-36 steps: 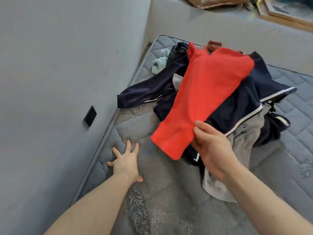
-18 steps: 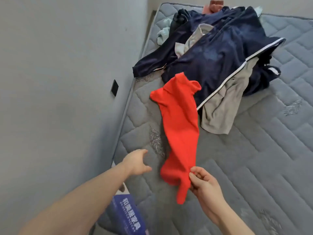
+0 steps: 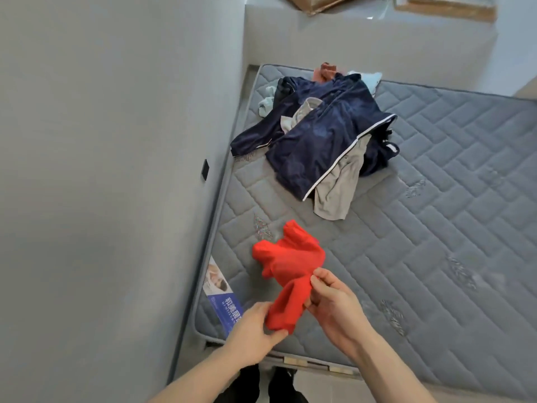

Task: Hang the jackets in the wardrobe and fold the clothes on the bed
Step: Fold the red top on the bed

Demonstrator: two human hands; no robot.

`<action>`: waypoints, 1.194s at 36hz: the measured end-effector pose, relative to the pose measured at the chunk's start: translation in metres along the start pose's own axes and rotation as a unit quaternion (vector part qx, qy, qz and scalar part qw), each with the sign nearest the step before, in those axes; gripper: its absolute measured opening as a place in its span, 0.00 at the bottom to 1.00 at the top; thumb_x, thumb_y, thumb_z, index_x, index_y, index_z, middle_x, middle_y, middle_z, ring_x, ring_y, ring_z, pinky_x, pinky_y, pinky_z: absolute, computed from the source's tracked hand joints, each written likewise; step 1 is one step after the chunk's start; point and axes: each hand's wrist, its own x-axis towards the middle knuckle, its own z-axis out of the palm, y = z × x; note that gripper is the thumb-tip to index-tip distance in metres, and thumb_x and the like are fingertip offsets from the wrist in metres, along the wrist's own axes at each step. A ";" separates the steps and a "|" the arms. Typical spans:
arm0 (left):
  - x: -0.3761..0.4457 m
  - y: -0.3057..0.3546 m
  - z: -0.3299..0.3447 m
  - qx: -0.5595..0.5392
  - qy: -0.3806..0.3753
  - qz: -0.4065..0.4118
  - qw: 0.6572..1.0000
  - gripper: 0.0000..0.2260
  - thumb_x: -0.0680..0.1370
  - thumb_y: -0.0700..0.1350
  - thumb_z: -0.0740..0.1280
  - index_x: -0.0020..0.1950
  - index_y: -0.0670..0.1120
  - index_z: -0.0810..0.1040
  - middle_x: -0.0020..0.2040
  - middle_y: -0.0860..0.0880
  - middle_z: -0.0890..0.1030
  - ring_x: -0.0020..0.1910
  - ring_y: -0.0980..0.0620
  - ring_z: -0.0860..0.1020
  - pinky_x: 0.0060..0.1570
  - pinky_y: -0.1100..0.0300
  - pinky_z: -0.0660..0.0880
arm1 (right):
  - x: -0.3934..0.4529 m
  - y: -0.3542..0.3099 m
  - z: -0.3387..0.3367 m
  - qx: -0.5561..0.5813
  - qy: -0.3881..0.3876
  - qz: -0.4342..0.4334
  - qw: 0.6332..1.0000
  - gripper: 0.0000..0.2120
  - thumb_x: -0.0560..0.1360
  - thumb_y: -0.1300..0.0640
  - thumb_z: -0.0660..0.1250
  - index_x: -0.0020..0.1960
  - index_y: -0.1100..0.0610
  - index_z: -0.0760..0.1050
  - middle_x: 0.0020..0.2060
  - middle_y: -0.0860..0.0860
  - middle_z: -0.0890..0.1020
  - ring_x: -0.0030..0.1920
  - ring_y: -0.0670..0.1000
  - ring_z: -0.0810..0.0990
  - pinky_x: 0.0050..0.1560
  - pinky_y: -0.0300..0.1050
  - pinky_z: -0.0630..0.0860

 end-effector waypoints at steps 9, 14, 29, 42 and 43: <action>-0.058 0.012 -0.059 -0.035 0.090 0.040 0.995 0.09 0.79 0.37 0.68 0.42 0.49 0.80 0.34 0.56 0.79 0.34 0.59 0.75 0.42 0.61 0.72 | -0.079 0.011 -0.011 0.001 0.020 -0.066 0.998 0.10 0.82 0.67 0.57 0.51 0.56 0.74 0.35 0.53 0.82 0.32 0.48 0.77 0.36 0.42 0.74; -0.083 0.029 -0.086 -0.122 0.136 0.075 0.980 0.07 0.79 0.37 0.69 0.42 0.45 0.77 0.31 0.52 0.76 0.29 0.62 0.70 0.34 0.68 0.69 | -0.102 0.020 -0.036 -0.024 0.106 -0.095 0.990 0.10 0.83 0.68 0.57 0.52 0.58 0.75 0.36 0.54 0.79 0.35 0.50 0.76 0.42 0.45 0.71; -0.137 0.101 -0.103 -0.015 0.040 0.246 0.968 0.09 0.81 0.53 0.67 0.51 0.53 0.69 0.37 0.55 0.77 0.37 0.55 0.75 0.44 0.56 0.72 | -0.151 0.028 -0.038 -0.109 0.196 -0.166 0.960 0.12 0.84 0.59 0.60 0.53 0.50 0.83 0.40 0.56 0.80 0.32 0.53 0.77 0.26 0.46 0.76; -0.127 0.111 -0.129 0.070 0.108 0.249 0.960 0.09 0.81 0.50 0.67 0.42 0.52 0.74 0.36 0.56 0.77 0.36 0.58 0.75 0.47 0.47 0.76 | -0.164 0.018 -0.026 -0.323 0.148 -0.228 0.907 0.23 0.66 0.44 0.80 0.60 0.44 0.81 0.56 0.47 0.82 0.54 0.45 0.81 0.56 0.46 0.80; -0.126 0.113 -0.127 0.056 0.120 0.251 0.959 0.09 0.81 0.50 0.67 0.42 0.52 0.75 0.37 0.57 0.77 0.38 0.59 0.75 0.48 0.50 0.75 | -0.166 0.016 -0.027 -0.375 0.147 -0.238 0.884 0.29 0.62 0.38 0.80 0.61 0.43 0.80 0.58 0.44 0.79 0.58 0.42 0.79 0.61 0.45 0.77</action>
